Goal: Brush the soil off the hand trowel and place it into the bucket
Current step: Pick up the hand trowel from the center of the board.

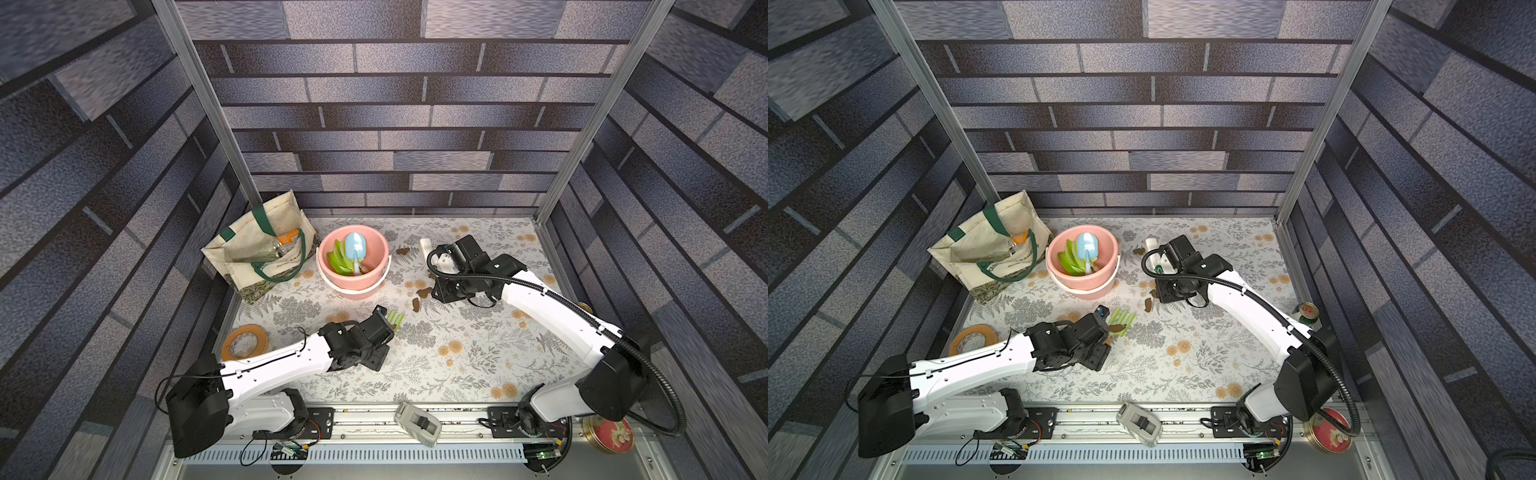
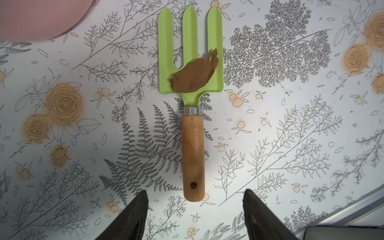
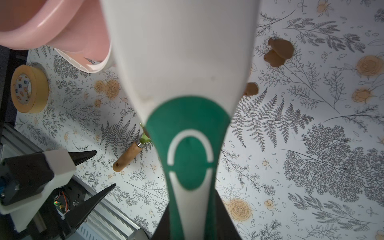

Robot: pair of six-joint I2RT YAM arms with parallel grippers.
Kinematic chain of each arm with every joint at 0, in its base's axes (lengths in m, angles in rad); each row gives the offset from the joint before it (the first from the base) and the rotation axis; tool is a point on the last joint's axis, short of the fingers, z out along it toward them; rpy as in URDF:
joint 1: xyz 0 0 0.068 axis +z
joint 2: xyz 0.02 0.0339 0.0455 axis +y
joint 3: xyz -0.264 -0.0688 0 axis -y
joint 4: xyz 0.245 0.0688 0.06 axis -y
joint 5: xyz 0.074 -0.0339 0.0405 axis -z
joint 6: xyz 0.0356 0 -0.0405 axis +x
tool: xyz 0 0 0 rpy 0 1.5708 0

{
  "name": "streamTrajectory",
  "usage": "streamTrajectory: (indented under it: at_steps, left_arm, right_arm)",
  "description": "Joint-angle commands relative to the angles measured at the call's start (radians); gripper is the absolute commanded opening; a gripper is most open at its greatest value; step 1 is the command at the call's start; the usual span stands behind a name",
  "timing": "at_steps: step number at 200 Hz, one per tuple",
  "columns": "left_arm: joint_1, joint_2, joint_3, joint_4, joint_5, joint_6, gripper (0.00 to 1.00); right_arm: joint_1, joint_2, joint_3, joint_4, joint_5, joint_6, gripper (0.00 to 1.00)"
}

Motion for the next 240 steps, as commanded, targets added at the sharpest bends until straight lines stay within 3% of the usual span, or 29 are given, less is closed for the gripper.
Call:
streamTrajectory:
  at_steps: [1,30,76,122,163,182,240]
  left_arm:
    - [-0.003,0.053,-0.024,0.071,-0.012,0.014,0.7]
    - [0.008,0.126,-0.027,0.128,0.002,0.046,0.67]
    - [0.066,0.184,-0.042,0.199,0.078,0.073,0.53]
    - [0.051,0.228,-0.041,0.171,0.07,0.081,0.5]
    - [0.032,0.245,-0.028,0.154,0.038,0.074,0.25]
    - [0.029,0.237,-0.018,0.148,0.026,0.087,0.17]
    - [0.022,0.243,0.095,0.084,-0.014,0.165,0.12]
  right_arm:
    - [0.01,-0.017,-0.005,-0.016,-0.022,-0.005,0.0]
    - [0.014,-0.015,-0.014,-0.038,-0.026,-0.017,0.0]
    - [0.019,-0.022,-0.036,-0.015,-0.035,0.006,0.0]
    - [0.019,-0.03,-0.045,-0.002,-0.028,0.013,0.0]
    - [0.021,-0.026,-0.048,-0.005,-0.051,0.006,0.0]
    - [0.022,-0.024,-0.038,-0.039,-0.047,-0.009,0.0]
    - [0.096,-0.025,-0.104,-0.071,-0.088,-0.005,0.0]
